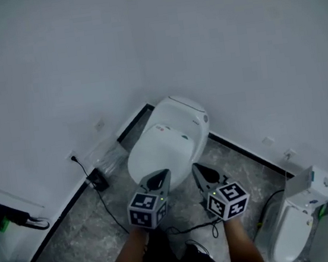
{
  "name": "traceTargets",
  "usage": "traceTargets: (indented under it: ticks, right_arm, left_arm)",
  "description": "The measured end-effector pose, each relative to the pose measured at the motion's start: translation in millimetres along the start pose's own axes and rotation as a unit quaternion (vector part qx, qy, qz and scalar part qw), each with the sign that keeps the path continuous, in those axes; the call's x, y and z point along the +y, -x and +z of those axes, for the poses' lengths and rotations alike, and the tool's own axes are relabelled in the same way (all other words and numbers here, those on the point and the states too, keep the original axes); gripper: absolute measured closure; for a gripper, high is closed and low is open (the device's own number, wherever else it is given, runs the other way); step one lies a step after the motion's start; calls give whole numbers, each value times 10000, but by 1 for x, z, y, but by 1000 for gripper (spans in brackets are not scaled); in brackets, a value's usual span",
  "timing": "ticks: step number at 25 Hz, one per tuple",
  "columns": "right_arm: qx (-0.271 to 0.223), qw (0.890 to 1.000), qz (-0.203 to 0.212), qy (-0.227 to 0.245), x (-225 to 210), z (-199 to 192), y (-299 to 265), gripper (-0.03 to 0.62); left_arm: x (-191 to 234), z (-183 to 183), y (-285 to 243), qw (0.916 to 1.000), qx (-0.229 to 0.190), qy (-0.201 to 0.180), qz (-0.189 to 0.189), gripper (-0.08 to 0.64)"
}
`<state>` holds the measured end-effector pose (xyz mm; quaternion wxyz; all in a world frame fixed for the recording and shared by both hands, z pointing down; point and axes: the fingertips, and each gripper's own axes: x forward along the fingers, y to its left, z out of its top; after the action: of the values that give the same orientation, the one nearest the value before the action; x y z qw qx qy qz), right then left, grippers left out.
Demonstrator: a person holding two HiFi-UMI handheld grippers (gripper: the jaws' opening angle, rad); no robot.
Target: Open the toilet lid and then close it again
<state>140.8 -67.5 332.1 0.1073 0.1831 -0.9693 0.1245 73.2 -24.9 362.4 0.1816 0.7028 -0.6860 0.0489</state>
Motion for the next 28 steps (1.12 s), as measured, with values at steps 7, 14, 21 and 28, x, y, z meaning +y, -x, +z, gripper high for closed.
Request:
traceTargets:
  ticks: [7,14,21,28]
  right_arm:
    - [-495,9985,84,196,10,49,72,584]
    - [-728,9965,213,350,20,66,131,584]
    - [-773,9964,171,315,22,64,166,584]
    - [-837,9956,39,418,21,67,184,584]
  left_arm:
    - [-69,47,36,9991,-366,-214,-81,554]
    - [-130,63,56,9973,-630,-350,-129,554]
    - [-166,69,65,9963,-672,-497,-183,554]
    - [-187,76,70,9943,-744,-718,-276,554]
